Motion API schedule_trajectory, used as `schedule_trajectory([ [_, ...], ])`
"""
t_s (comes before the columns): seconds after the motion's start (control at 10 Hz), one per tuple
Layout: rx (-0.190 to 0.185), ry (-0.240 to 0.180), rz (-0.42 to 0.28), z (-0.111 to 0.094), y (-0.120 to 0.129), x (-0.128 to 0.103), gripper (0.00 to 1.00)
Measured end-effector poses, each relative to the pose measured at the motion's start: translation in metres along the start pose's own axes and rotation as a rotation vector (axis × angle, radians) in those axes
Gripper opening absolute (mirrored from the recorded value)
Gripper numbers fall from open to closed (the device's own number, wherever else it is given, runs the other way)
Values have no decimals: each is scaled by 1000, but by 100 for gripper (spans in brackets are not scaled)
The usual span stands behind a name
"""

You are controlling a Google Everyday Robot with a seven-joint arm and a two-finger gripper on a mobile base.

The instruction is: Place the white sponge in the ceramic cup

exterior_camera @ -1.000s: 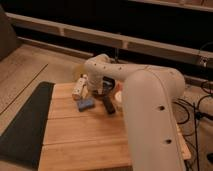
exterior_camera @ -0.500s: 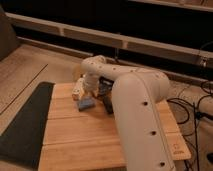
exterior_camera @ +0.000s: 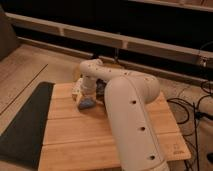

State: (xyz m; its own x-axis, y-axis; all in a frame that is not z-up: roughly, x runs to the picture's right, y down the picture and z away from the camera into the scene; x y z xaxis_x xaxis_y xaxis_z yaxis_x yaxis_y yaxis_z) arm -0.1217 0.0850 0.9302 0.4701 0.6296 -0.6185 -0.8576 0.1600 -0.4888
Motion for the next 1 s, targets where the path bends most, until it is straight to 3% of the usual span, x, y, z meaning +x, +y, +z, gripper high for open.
schedule_trajectory([
  [0.3, 22, 27, 2, 5, -8, -2, 36],
  [0.5, 34, 22, -6, 5, -8, -8, 20],
  [1.0, 47, -16, -28, -6, -3, -21, 19],
])
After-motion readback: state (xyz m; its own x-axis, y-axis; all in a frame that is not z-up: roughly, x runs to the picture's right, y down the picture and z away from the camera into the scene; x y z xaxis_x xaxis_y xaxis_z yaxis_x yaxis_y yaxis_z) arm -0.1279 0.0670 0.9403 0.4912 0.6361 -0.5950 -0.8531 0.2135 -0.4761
